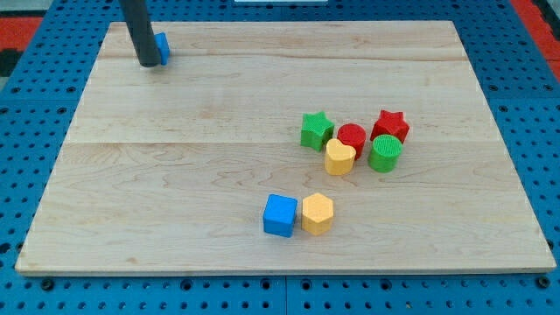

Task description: Move yellow hexagon on right side of blue triangle

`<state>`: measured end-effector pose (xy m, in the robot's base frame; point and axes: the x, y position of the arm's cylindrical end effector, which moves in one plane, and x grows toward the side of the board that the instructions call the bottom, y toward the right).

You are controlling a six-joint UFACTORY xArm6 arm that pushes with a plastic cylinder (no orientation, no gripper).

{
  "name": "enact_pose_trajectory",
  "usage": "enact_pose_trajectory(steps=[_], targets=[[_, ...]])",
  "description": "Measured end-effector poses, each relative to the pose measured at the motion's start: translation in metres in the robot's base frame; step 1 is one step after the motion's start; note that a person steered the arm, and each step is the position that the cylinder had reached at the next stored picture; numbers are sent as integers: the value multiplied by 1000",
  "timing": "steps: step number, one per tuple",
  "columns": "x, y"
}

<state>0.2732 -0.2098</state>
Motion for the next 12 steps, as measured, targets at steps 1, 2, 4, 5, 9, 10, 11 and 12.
enact_pose_trajectory(steps=[1, 2, 4, 5, 9, 10, 11, 12], targets=[[33, 17], [119, 86], [202, 219], [228, 289], [258, 194], [238, 145], [213, 151], [217, 174]])
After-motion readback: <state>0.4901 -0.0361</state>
